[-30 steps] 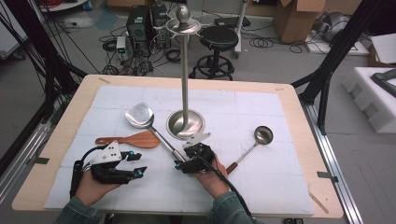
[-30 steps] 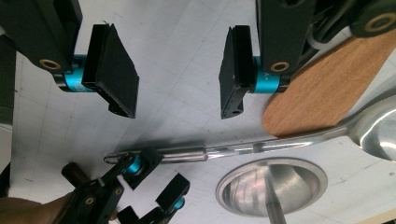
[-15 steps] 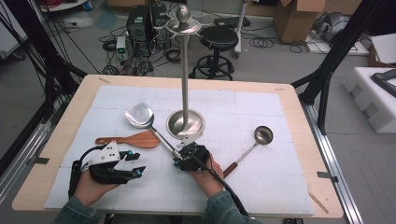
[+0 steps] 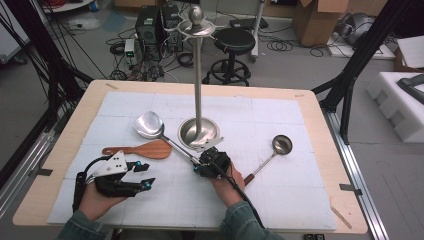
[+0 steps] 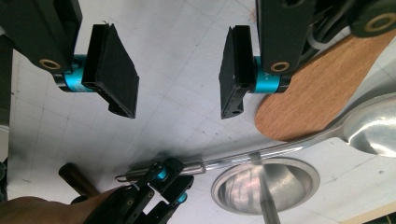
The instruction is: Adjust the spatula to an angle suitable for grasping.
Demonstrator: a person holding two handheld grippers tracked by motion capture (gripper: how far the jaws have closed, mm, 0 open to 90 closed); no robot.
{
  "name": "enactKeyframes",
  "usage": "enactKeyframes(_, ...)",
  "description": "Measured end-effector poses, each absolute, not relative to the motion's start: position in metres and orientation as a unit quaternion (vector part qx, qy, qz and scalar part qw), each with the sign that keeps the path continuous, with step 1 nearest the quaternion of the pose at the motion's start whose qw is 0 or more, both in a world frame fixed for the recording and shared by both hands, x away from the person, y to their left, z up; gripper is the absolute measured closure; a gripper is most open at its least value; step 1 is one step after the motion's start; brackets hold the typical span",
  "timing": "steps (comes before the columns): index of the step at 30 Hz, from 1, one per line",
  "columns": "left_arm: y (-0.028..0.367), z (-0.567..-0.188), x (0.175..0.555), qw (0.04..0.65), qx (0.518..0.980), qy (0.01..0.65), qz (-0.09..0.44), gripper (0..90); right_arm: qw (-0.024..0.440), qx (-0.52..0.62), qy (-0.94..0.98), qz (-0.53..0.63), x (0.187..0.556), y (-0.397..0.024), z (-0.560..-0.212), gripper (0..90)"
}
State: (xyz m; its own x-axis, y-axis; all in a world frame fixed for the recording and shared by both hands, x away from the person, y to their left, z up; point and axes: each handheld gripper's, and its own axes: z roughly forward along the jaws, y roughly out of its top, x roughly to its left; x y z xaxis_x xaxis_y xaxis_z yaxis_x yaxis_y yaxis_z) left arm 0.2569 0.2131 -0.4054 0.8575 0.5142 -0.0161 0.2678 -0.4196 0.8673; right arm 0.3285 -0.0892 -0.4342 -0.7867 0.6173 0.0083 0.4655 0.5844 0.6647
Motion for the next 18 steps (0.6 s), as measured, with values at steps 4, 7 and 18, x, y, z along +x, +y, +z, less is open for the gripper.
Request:
enactKeyframes(4, 0.214, -0.405, 0.257, 0.485, 0.833, 0.235, 0.127, 47.5, 0.112, 0.307, 0.882, 0.34, 0.328, -0.093, -0.429, 68.3)
enactKeyframes(7, 0.214, -0.405, 0.257, 0.485, 0.833, 0.234, 0.127, 47.7, 0.107, 0.308, 0.88, 0.346, 0.329, -0.098, -0.425, 68.4)
enactKeyframes(18, 0.214, -0.405, 0.256, 0.486, 0.833, 0.233, 0.126, 47.9, 0.096, 0.298, 0.885, 0.345, 0.326, -0.115, -0.409, 68.4)
